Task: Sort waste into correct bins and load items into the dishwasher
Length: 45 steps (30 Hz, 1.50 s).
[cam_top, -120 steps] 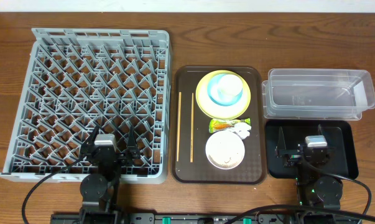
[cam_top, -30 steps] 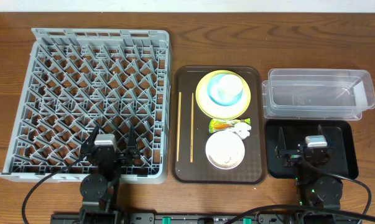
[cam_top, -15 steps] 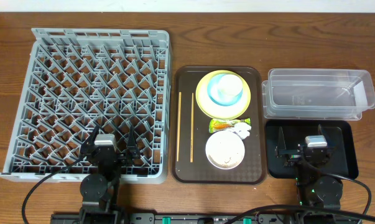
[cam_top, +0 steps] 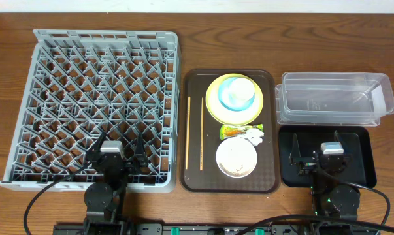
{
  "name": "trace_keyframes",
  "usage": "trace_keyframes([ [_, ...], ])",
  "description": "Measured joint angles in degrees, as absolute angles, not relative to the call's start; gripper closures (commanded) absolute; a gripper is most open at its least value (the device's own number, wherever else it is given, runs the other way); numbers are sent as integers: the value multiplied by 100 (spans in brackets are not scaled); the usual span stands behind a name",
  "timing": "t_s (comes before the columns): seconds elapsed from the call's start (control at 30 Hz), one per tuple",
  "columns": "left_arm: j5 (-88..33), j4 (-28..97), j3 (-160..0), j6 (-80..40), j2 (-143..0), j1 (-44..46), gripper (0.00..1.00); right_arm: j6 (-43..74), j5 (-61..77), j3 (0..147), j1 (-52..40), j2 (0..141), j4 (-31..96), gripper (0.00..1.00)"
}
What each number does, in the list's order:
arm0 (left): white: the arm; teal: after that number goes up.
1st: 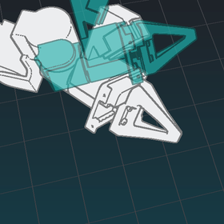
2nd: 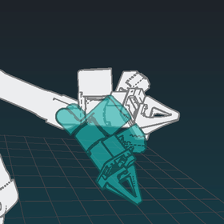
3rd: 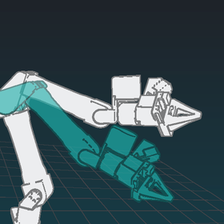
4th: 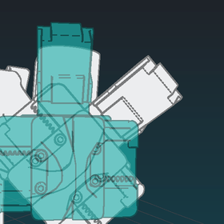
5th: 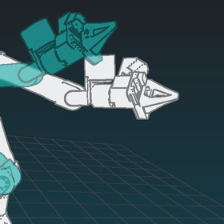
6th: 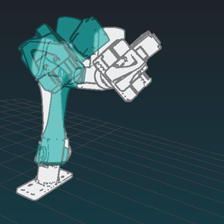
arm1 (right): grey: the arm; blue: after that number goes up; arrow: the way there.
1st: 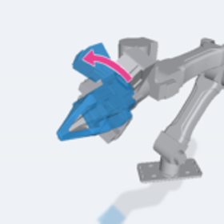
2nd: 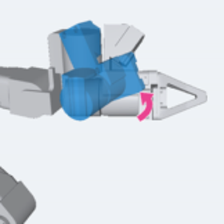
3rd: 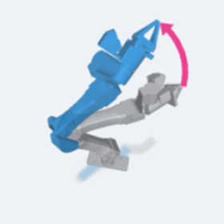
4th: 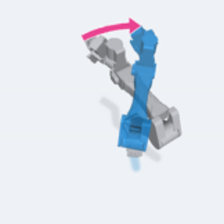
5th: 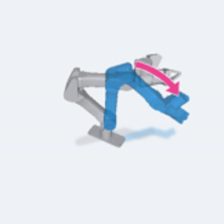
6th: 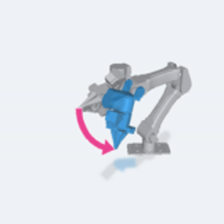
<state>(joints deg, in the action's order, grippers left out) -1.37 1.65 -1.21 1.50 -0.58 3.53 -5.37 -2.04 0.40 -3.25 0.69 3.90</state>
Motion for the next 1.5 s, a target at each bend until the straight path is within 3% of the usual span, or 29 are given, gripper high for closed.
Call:
trace_keyframes([
  [0.27, -600, 648, -473, -89, -73, 353, 4, -537, -204, 40, -325, 69, 390, 1],
  [0.43, -740, 1629, -2008, -355, -611, 353, 4, -537, -204, 40, -325, 69, 392, 1],
  [0.8, -1409, 5808, -7564, -471, -4488, 351, 4, -537, -215, 40, -325, 73, 390, 1],
  [1.03, -2309, 6534, -9008, -473, -6198, 351, 4, -537, -215, 38, -325, 73, 388, 1],
  [1.07, -2432, 6591, -9008, -473, -6298, 351, 8, -537, -215, 40, -325, 73, 388, 1],
  [1.23, -2744, 6976, -9008, -622, -6637, 351, 67, -537, -217, 40, -325, 73, 386, 1],
  [1.3, -2816, 7199, -9004, -777, -6737, 351, 85, -537, -217, 40, -325, 73, 386, 1],
  [1.5, -2877, 7446, -8715, -1035, -6912, 460, 89, -537, -217, 38, -325, 73, 386, 1],
])
